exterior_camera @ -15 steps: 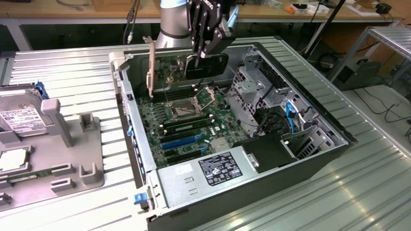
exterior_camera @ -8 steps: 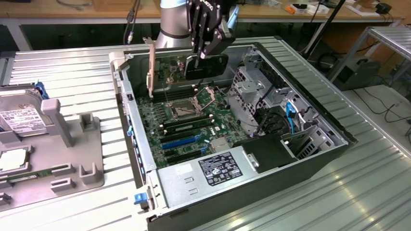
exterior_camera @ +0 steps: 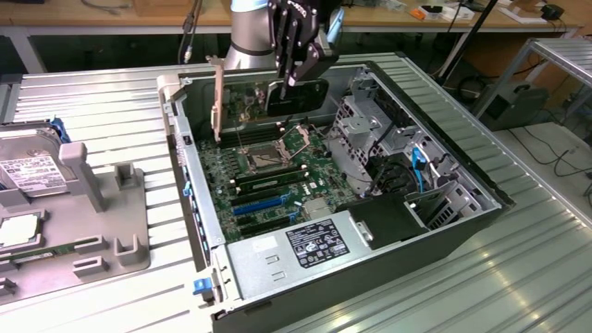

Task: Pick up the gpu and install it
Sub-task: 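Insert the gpu into the slot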

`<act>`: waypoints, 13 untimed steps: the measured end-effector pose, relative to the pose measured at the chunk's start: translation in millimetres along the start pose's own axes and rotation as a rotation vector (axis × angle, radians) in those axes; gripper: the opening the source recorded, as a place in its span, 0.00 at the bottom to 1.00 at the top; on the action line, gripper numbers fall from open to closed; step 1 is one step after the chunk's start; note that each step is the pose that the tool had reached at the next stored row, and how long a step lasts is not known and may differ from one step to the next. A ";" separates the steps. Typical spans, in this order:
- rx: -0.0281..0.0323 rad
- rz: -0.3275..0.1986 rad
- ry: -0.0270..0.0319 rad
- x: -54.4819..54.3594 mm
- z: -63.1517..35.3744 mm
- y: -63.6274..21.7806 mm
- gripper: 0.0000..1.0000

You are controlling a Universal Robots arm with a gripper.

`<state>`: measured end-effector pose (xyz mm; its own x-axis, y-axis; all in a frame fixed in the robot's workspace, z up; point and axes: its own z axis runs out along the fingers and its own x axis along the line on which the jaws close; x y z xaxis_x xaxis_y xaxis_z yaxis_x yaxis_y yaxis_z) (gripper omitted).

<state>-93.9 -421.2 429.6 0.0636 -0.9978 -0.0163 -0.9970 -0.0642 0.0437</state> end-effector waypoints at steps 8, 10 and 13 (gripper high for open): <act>0.0001 0.000 0.0000 0.1 2.7 -0.1 0.27; 0.0001 0.002 -0.0001 0.1 3.5 -0.2 0.27; 0.0001 0.002 -0.0001 0.1 4.5 -0.2 0.27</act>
<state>-93.9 -421.2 425.2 0.0613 -0.9980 -0.0163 -0.9971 -0.0620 0.0436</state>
